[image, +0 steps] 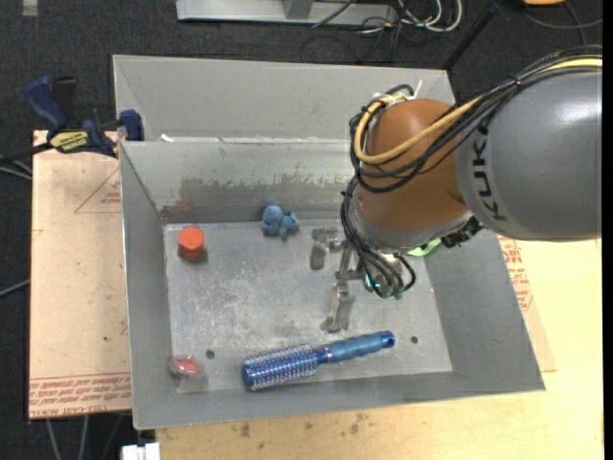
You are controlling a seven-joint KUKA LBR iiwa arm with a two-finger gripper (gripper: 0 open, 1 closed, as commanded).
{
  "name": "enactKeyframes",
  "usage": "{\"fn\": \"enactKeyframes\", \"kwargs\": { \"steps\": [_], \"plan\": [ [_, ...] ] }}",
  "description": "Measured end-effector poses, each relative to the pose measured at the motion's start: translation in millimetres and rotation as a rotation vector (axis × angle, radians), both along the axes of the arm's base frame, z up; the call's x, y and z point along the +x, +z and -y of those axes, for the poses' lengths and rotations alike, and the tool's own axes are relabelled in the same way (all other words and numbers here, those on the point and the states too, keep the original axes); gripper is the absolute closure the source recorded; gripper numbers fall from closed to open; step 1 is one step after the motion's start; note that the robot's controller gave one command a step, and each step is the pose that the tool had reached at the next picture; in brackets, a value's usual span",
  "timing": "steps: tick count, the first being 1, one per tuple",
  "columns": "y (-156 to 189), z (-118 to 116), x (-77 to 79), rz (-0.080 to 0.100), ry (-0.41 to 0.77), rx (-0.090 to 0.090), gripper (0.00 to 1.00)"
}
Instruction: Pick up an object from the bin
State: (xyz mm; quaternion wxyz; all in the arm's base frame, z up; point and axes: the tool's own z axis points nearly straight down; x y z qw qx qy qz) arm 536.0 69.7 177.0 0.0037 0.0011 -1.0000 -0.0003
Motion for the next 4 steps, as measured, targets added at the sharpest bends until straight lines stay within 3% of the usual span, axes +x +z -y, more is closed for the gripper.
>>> {"fn": "enactKeyframes", "kwargs": {
  "steps": [1,2,3,4],
  "plan": [
    [-60,-30,-55.9,0.002,0.172,0.001,0.00],
    [-105,-45,-42.6,0.010,0.146,0.002,0.00],
    [-104,-44,-44.1,0.006,0.143,0.001,1.00],
    [41,-66,5.2,0.019,0.193,0.003,1.00]
  ]
}}
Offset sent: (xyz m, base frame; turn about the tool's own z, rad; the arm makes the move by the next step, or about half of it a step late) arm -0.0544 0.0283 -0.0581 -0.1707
